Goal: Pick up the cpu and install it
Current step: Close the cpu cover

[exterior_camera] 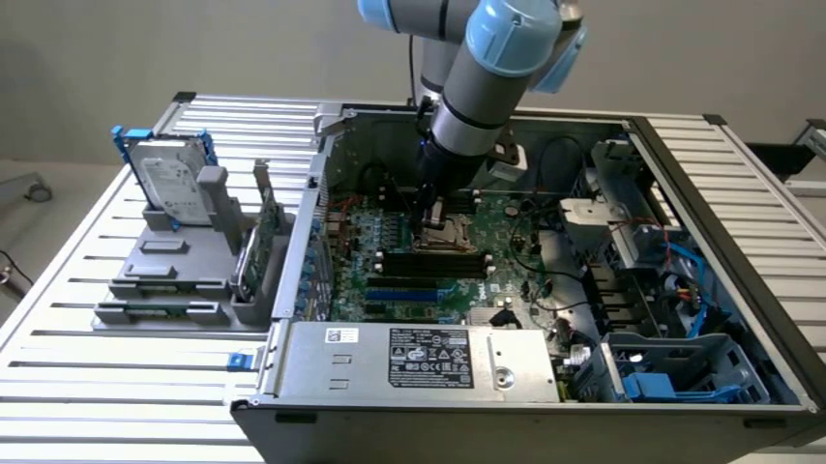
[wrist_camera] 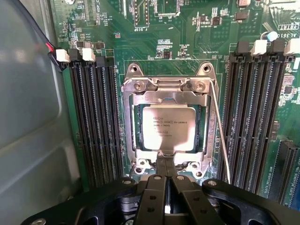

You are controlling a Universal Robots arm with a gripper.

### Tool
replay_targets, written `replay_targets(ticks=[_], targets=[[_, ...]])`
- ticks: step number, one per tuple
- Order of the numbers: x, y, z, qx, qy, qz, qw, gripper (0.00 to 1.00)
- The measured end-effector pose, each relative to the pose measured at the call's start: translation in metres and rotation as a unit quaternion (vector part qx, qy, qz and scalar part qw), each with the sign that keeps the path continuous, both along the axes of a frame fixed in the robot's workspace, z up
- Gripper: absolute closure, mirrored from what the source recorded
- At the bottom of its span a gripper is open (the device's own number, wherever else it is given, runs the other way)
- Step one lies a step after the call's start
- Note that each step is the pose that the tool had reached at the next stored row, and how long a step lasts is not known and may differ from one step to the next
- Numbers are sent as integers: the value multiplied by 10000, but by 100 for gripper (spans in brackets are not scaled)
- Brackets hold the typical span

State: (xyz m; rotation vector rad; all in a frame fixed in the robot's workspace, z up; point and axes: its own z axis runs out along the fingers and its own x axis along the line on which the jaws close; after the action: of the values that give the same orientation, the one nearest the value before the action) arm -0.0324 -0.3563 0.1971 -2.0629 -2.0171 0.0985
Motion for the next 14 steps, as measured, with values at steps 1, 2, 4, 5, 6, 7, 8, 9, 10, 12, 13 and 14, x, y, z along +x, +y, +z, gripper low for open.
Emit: replay_targets(ticks=[1, 2, 4, 5, 6, 7, 8, 9, 10, 12, 13, 14], targets=[[0, 1, -1, 9, 2, -1, 10000, 89], [0, 1, -1, 19, 3, -1, 10000, 89], [0, 1, -2, 35, 6, -2, 10000, 89], [0, 1, -2, 41, 6, -3, 10000, 89], [0, 1, -4, 46, 7, -3, 10000, 89], [0, 1, -7, 47, 9, -3, 10000, 89], [0, 0, -12, 45, 11, -3, 10000, 89], [-1, 0, -17, 43, 13, -4, 10000, 89], [-1, -1, -22, 42, 14, -4, 10000, 89], [-1, -1, -26, 45, 16, -5, 10000, 89], [0, 0, -27, 49, 17, -6, 10000, 89], [0, 1, -29, 56, 17, -8, 10000, 89]])
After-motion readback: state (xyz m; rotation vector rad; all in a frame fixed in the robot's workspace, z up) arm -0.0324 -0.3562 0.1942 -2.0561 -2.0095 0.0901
